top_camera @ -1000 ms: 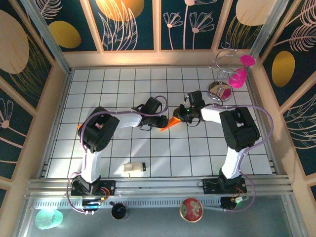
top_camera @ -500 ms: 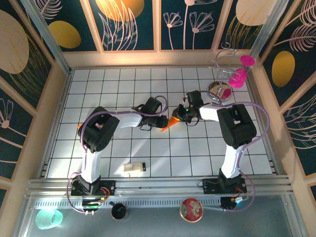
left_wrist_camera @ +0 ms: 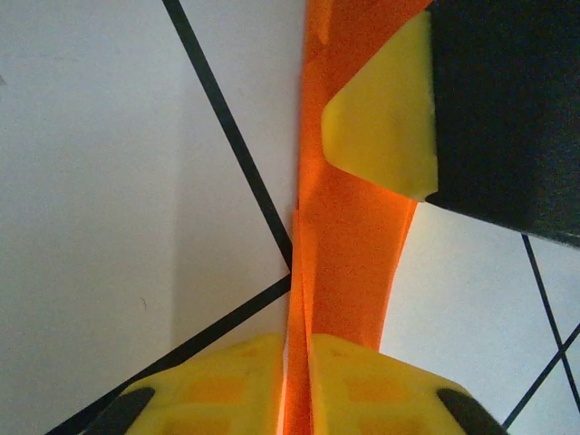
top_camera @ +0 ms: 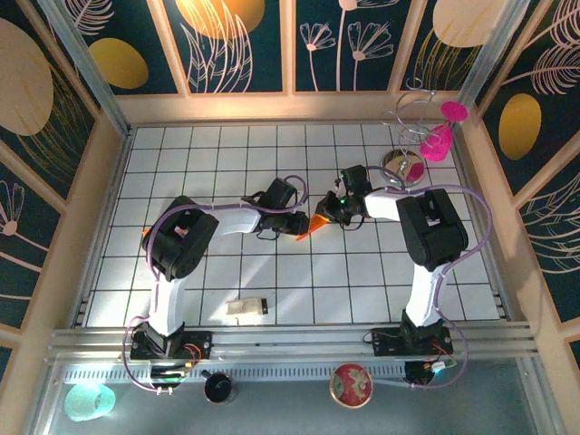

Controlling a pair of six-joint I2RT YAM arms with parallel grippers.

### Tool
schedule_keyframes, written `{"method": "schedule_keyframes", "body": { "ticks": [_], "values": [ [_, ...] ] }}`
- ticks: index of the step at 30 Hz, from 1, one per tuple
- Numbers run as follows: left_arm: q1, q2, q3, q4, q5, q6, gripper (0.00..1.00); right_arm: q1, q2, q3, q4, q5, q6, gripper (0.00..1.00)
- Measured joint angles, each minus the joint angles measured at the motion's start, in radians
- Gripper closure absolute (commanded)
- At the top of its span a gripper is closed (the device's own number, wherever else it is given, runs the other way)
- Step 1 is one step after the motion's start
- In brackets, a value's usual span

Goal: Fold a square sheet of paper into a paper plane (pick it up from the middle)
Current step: Fold the wing for the fifth time at the center of the table.

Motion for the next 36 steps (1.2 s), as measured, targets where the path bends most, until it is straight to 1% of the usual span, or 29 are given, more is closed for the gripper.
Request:
{"method": "schedule_keyframes", "body": {
  "ticks": [4, 6, 8, 11, 18, 22, 25, 36],
  "values": [
    [0.013, -0.029, 0.0, -0.022, -0.023, -0.031, 0.76, 0.0, 0.001, 0.002, -0.004, 0.0, -0.002, 0.86],
    [0.026, -0.052, 0.0, -0.026, -0.024, -0.045, 0.76, 0.0, 0.001, 0.002, -0.004, 0.0, -0.006, 0.87],
    [0.037, -0.079, 0.0, -0.022, -0.013, -0.062, 0.79, 0.0, 0.001, 0.002, -0.005, 0.001, -0.011, 0.87],
    [0.042, -0.094, 0.002, 0.005, 0.033, -0.091, 0.85, 0.0, 0.001, 0.002, -0.007, 0.003, -0.014, 0.89],
    [0.031, -0.092, 0.0, 0.065, 0.136, -0.143, 0.91, 0.0, 0.004, 0.003, -0.007, 0.003, -0.018, 0.94],
    [0.015, -0.062, 0.02, 0.068, 0.163, -0.151, 0.94, 0.0, 0.006, 0.006, -0.007, 0.003, -0.018, 0.96],
    [0.001, -0.022, 0.051, 0.057, 0.163, -0.15, 0.95, 0.0, 0.006, 0.006, -0.007, 0.002, -0.018, 0.96],
    [-0.01, 0.05, 0.091, -0.019, 0.162, -0.142, 0.95, 0.0, 0.013, 0.013, -0.007, -0.001, -0.018, 0.96]
  ]
}}
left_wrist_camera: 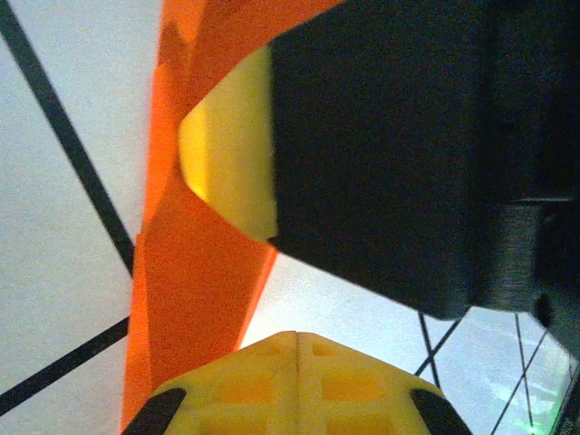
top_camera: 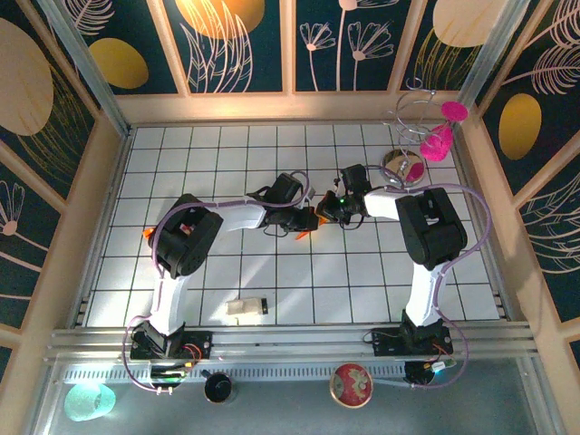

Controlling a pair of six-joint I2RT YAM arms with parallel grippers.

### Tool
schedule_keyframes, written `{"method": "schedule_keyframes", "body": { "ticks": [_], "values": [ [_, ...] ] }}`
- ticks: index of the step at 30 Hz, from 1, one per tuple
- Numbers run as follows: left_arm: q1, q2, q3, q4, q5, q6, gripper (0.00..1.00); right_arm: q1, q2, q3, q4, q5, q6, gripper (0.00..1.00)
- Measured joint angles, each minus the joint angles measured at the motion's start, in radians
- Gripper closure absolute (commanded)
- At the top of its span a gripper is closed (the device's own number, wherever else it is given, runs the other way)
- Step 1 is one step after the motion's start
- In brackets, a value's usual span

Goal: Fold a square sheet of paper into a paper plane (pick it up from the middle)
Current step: Fold the wing for the fifth time at the center of the table.

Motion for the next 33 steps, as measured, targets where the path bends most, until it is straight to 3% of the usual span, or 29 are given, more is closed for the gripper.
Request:
{"method": "schedule_keyframes", "body": {
  "ticks": [22, 33],
  "values": [
    [0.0, 0.024, 0.013, -0.025, -0.026, 0.016, 0.97, 0.0, 0.008, 0.013, -0.012, -0.003, -0.001, 0.96],
    [0.014, 0.021, -0.048, 0.07, 0.005, 0.005, 0.97, 0.0, 0.021, 0.038, -0.047, -0.003, -0.02, 0.96]
  ]
}}
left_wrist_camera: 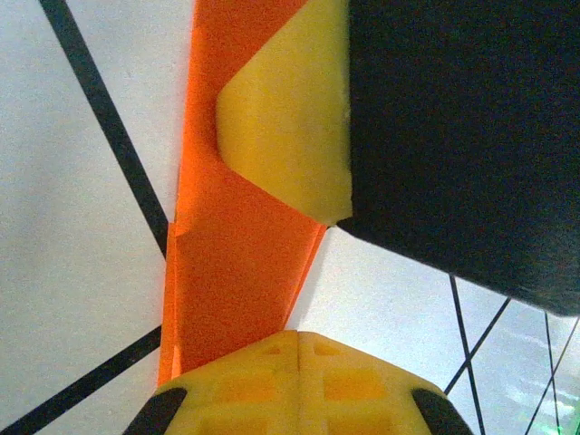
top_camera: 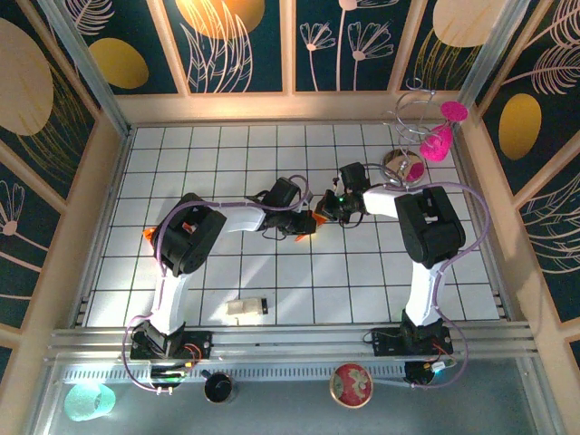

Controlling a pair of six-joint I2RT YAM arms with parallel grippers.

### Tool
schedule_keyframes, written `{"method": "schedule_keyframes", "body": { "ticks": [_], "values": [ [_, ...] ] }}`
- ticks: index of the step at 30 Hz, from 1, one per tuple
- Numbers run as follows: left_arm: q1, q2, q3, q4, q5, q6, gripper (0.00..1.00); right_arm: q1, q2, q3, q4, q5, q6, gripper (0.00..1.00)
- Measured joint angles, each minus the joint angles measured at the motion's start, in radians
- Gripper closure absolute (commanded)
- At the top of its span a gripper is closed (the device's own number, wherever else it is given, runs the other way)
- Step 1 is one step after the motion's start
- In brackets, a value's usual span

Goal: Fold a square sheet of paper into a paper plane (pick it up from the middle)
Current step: Fold the wing for the fifth time at the center of the table.

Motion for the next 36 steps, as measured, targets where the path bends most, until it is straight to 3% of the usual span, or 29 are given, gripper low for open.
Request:
{"method": "schedule_keyframes", "body": {
  "ticks": [22, 29, 36],
  "values": [
    [0.024, -0.164, -0.25, 0.058, -0.005, -0.005, 0.99, 0.0, 0.009, 0.014, -0.018, -0.001, -0.03, 0.96],
    [0.033, -0.249, -0.258, -0.056, -0.031, -0.001, 0.96, 0.005, 0.008, 0.014, -0.012, -0.008, -0.033, 0.96],
    [0.034, -0.271, -0.194, 0.023, -0.03, -0.054, 0.99, 0.035, 0.008, 0.014, 0.005, -0.009, -0.029, 0.96]
  ]
}}
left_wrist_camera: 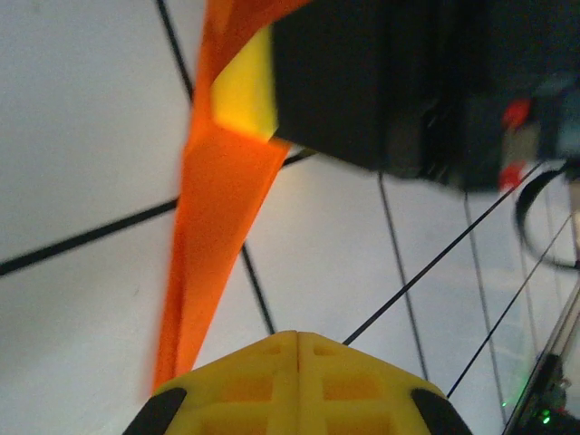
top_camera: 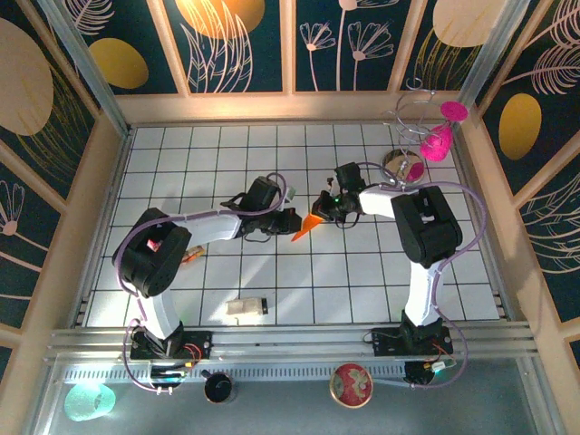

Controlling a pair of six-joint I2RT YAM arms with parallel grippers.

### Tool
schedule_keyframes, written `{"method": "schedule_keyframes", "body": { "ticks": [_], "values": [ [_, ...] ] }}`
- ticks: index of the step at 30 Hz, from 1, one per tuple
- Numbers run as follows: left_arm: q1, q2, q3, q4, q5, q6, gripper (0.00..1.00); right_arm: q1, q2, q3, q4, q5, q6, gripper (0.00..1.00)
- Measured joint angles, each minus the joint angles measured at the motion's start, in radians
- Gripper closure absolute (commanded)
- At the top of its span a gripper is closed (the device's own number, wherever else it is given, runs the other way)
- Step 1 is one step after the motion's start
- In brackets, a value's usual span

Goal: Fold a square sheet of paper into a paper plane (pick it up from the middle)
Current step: Fold the wing for the fifth time at the center of the table.

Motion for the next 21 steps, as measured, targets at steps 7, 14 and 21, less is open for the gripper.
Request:
{"method": "schedule_keyframes", "body": {
  "ticks": [7, 14, 21],
  "values": [
    [0.0, 0.11, 0.063, 0.024, 0.0, -0.036, 1.0, 0.008, 0.0, 0.0, 0.0, -0.009, 0.004, 0.96],
    [0.0, 0.17, 0.085, 0.013, 0.0, -0.049, 1.0, 0.008, 0.0, 0.0, 0.0, -0.011, 0.008, 0.96],
    [0.0, 0.196, 0.106, -0.027, -0.021, -0.049, 1.0, 0.007, -0.002, 0.0, 0.0, -0.018, 0.022, 0.96]
  ]
}}
